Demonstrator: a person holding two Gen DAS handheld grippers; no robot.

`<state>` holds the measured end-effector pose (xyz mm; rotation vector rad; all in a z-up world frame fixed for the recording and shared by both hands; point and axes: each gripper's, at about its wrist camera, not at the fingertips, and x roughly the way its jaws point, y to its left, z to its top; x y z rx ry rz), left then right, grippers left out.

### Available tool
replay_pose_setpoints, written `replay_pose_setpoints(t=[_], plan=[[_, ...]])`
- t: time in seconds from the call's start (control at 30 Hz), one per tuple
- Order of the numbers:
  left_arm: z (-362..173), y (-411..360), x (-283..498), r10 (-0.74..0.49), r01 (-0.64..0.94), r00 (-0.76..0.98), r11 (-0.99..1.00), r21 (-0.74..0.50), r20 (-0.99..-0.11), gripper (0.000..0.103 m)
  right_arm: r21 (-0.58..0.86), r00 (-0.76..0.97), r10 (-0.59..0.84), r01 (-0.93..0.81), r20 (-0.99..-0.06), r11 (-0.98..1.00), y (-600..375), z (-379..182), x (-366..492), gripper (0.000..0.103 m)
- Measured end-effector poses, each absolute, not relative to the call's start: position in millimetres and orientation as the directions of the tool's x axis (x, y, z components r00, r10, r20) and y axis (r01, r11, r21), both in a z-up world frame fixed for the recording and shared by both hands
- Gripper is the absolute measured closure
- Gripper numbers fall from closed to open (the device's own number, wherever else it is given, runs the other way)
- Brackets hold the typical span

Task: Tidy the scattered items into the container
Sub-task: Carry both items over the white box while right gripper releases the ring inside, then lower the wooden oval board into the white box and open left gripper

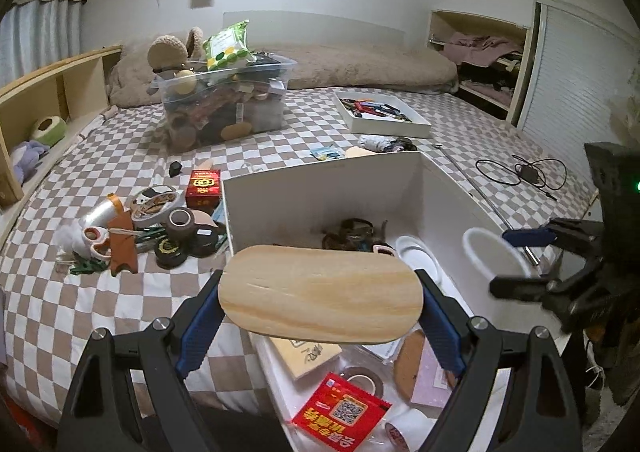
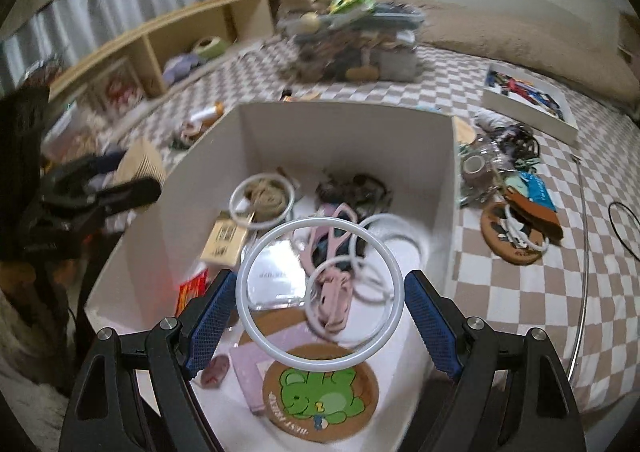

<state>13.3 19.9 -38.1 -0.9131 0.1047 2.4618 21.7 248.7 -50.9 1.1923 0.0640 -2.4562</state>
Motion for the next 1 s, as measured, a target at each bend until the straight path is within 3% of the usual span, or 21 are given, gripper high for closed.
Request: replay_pose_setpoints(t=[0.27,0.3,0.37,0.4,0.63,1.0], plan=[[-40.2,19.1,14.8,0.436,-0.486,-0.636,-0.867,-0.108,-0.637,0.014,0.059,-0.483,-0.286,0.431,-0.827,-0.900,232.2,-61.9,27.1,0.018],[-40.2,18.9,14.8,0.436,-0.486,-0.635,-0.867,-0.108,-0.638,0.014,0.047,-0.482,-0.272,0.428,-0.833,-0.903,233.0,-61.8,28.0,0.016],[-41.1,19.4,14.4,0.438,-0.488,-0.629,-0.866,-0.112,-0.642,0.014,0.032,-0.486,-0.257,0.424,-0.835,-0.905,233.5,-61.2,30.3,0.001],[-41.8,19.9,14.4,0.439,-0.490,-0.626,-0.865,-0.113,-0.645,0.014,0.030,-0.491,-0.260,0.428,-0.832,-0.903,234.1,-60.0,33.0,0.000],[-46.3,28.5,19.5,0.453,-0.523,-0.597,-0.846,-0.108,-0.662,0.014,0.031,-0.545,-0.262,0.396,-0.797,-0.918,238.6,-47.4,35.3,0.000],[-55.0,53.9,30.8,0.516,-0.608,-0.460,-0.776,-0.168,-0.723,0.014,0.172,-0.646,-0.300,0.255,-0.702,-0.952,272.1,-26.6,20.0,0.000]])
